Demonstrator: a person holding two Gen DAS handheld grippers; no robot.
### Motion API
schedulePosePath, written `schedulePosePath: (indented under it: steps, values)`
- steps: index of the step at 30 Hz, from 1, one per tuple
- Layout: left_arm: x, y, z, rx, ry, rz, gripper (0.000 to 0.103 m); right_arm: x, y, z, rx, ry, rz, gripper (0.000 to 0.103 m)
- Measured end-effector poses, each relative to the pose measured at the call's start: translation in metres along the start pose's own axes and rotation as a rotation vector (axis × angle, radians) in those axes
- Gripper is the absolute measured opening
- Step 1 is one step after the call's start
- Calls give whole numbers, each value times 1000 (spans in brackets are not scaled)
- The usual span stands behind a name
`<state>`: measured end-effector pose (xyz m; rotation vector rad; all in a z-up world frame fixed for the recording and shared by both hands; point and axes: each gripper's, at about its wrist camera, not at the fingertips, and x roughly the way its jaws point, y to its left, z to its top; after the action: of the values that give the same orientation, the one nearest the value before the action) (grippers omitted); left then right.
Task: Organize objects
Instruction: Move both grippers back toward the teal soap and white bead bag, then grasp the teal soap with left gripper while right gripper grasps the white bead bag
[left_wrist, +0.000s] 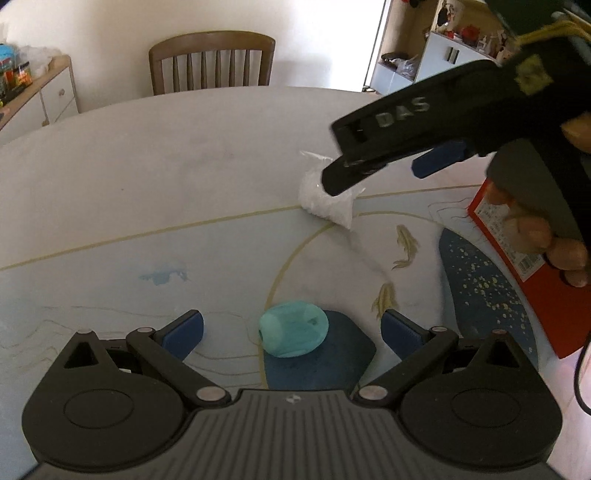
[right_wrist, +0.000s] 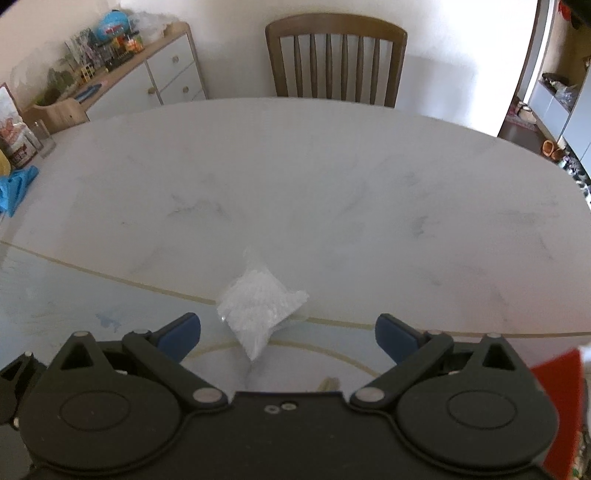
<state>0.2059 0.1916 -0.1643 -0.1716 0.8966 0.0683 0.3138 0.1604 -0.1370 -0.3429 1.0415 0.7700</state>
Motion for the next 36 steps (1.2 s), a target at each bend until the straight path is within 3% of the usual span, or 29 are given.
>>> schedulePosePath:
  steps: [7, 12, 17, 25, 28, 29, 36]
  values:
    - [4, 0, -2, 2, -24, 29, 102, 25, 5, 8, 23, 39, -6, 95]
    - [3, -2, -4, 12, -38, 31, 97, 33, 14, 5, -15, 54, -19, 83]
    - [-2, -10, -4, 44, -36, 25, 67, 35, 20, 6, -34, 52, -32, 76]
    - [-6, -13, -1, 56, -19, 53, 40, 32, 23, 5, -45, 48, -36, 64]
    - [-7, -10, 1, 44, -11, 44, 39, 29, 23, 6, -52, 47, -34, 58]
    - [-7, -10, 2, 43, -8, 41, 39, 28, 22, 4, -49, 49, -28, 50]
    - [-11, -12, 2, 37, 16, 38, 39, 8, 17, -8, -31, 46, -7, 45]
